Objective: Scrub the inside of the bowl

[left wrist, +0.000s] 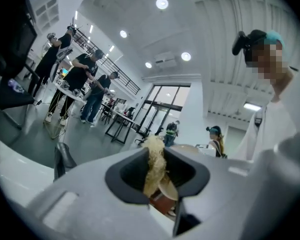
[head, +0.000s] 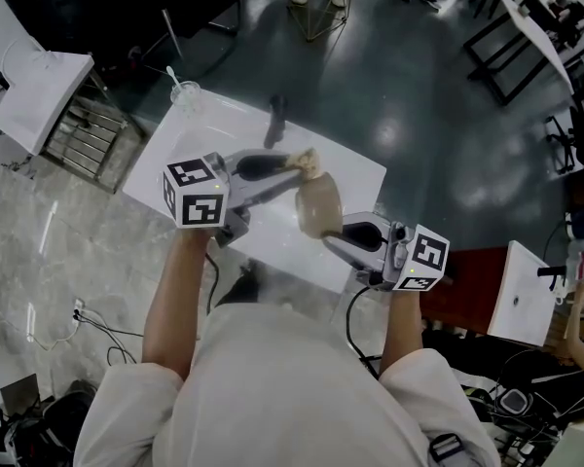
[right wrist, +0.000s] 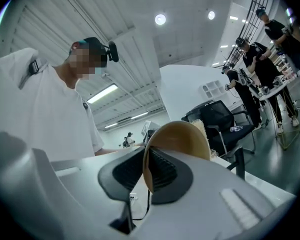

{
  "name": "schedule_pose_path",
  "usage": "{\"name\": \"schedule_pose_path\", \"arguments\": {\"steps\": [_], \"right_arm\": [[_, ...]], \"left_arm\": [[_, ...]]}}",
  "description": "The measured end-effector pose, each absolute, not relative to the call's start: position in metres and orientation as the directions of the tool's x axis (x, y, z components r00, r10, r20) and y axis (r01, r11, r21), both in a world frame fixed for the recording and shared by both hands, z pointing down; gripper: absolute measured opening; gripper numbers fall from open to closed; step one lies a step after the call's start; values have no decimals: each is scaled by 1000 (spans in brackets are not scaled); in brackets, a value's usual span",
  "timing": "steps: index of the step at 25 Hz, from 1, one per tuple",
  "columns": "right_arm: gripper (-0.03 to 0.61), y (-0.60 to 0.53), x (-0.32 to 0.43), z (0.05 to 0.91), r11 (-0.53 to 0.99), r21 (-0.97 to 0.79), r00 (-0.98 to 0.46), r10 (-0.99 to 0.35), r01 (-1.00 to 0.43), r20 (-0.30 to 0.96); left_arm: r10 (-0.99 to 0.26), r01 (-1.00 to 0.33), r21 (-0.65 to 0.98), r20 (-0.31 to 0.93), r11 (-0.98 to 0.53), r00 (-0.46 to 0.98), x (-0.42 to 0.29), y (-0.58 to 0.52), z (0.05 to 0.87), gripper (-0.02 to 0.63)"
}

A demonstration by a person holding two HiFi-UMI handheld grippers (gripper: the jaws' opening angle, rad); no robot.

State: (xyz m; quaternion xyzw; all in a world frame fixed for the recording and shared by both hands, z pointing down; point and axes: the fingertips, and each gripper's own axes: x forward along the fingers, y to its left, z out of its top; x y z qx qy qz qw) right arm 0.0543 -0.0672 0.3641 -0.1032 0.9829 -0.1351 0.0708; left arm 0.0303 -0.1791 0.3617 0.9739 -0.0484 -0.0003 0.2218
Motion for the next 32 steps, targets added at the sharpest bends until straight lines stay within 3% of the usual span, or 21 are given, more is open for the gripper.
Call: {"name": "schedule_pose_path", "arguments": {"steps": [8,14,23,32], "right_arm": [[17,-69,64,342,950,-292,-943,-190,-107,-273],[15,-86,77,328,942,-294,-900,-263,-162,-348],[15,-119,86,347,871,-340,-855,-450,-356,-258],[15,-134,71,375,841,-338,-873,-478,-423,-95]], "left_arm": [[-89,-96,485,37,-869,995,24,-173,386,92],[-25,-24,516,5,-856,1000,28,-146,397,92],[43,72,529,-65,-845,997,33,-119,384,92],[35,83,487,-107,-869,994,33,-127,345,92]]}}
